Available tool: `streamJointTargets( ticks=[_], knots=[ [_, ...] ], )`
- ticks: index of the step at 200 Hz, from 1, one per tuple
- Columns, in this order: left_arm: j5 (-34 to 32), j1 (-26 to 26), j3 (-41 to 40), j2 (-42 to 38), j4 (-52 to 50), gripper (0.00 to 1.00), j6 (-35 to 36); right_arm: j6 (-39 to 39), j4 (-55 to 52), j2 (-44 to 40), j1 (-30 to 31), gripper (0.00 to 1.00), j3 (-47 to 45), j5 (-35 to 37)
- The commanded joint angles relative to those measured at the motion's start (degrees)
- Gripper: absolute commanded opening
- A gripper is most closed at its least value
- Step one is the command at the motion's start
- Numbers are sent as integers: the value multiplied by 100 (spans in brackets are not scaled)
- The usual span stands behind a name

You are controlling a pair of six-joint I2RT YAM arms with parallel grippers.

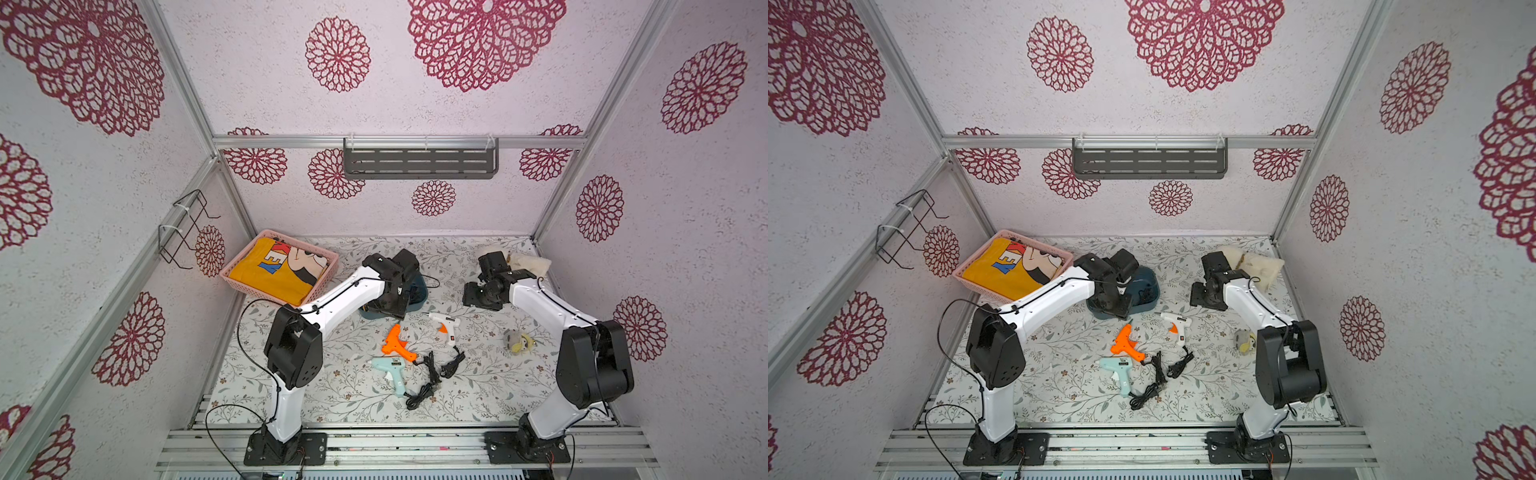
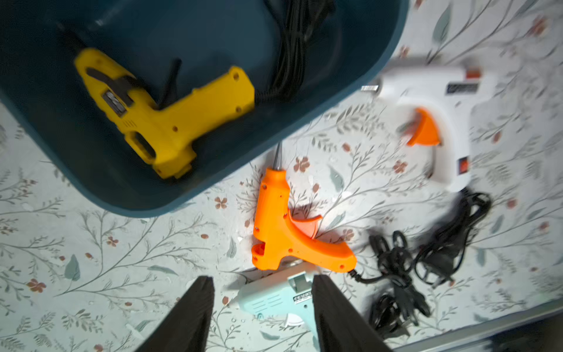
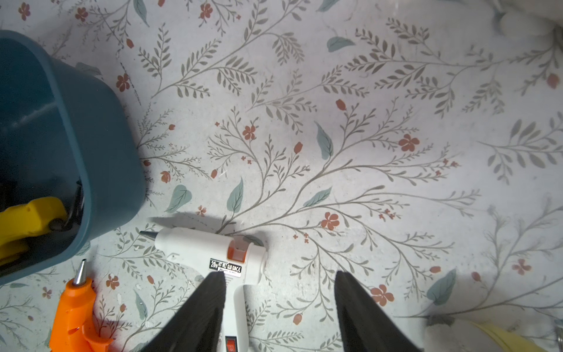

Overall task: Put the hot melt glue gun into the storage box
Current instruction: Pick up the hot melt adhesive gun from the center of the board.

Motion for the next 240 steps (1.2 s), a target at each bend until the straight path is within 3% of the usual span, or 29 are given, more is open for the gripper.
streamJointTargets(
  ticks=[1, 115, 184, 240],
  knots=[
    [-29, 3, 58, 219, 11, 61, 224, 83, -17, -162, -20, 64, 13, -8],
    [-438, -362, 422, 1114, -24, 61, 646, 128, -51, -450, -21, 65, -274, 79],
    [-638, -381, 101, 1233, 375, 60, 367, 74, -183, -623, -24, 65, -381, 207],
    [-493, -417, -114, 1212, 659, 52, 186, 75, -255, -861, -19, 66, -528, 260]
  ],
)
